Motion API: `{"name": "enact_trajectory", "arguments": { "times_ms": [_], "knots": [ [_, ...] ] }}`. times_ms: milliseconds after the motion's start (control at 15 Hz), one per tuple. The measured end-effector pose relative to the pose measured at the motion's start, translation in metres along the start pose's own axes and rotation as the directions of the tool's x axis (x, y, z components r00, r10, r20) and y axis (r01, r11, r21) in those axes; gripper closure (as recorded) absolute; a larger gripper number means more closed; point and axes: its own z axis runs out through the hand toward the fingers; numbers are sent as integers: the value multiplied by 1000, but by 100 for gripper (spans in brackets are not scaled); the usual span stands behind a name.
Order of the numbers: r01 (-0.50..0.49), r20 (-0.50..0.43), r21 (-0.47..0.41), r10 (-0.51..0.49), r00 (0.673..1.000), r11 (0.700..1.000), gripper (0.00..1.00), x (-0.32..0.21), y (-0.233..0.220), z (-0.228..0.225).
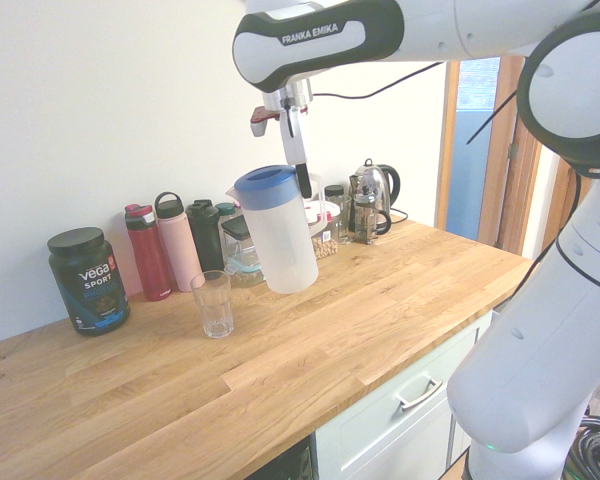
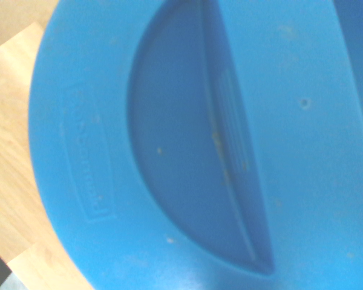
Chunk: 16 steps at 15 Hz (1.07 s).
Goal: Pour me some water
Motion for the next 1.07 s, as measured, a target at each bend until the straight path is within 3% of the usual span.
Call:
{"name": "enact_trajectory", "arguments": {
  "times_ms": [267, 667, 1067],
  "knots": [
    [21, 88, -85, -13, 996, 996, 100, 28, -19, 16],
    [99, 154, -215, -67, 986, 971, 100, 25, -45, 7],
    [144, 227, -298, -76, 971, 944, 100, 51, -83, 49]
  ]
}}
